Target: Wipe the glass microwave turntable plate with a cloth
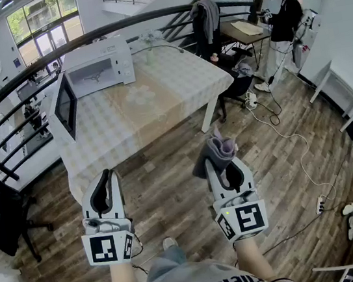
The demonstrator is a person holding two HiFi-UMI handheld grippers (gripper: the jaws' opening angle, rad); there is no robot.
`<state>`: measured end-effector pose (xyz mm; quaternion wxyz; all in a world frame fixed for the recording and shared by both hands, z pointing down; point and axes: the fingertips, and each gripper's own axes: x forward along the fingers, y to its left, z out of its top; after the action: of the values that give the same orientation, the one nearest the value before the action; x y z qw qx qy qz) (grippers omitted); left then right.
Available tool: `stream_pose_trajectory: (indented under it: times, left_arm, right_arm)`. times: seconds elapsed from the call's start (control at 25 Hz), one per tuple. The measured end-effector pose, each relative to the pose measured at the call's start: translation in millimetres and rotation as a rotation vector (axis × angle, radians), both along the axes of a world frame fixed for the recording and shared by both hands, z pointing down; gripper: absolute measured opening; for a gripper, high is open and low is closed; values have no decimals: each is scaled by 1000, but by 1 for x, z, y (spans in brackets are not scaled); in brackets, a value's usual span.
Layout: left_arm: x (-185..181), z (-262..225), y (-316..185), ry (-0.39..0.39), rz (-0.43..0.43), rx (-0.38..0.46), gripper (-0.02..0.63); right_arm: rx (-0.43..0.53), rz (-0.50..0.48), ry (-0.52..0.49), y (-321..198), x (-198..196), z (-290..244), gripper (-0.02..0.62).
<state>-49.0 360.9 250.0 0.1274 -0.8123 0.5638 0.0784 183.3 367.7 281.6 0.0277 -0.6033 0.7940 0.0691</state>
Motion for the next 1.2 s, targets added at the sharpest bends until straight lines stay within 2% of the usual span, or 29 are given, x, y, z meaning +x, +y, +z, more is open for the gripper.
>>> stream_pose_trajectory:
  times: [0.52, 0.88, 1.04, 1.2]
  left_arm:
    - [21, 3, -22, 0, 48, -3, 37]
    - [6, -4, -70, -3, 60, 25, 36]
    - [-16, 0, -85, 5, 34, 10, 37]
    - [-17, 0, -107, 19, 48, 7, 35]
  right_arm:
    - [-6, 35, 3, -11, 16, 6, 112]
    - [-11, -14, -7, -63, -9, 4, 114]
    - [-20, -25, -16, -80, -25, 8, 114]
    - [-43, -34, -6, -103, -31, 8, 114]
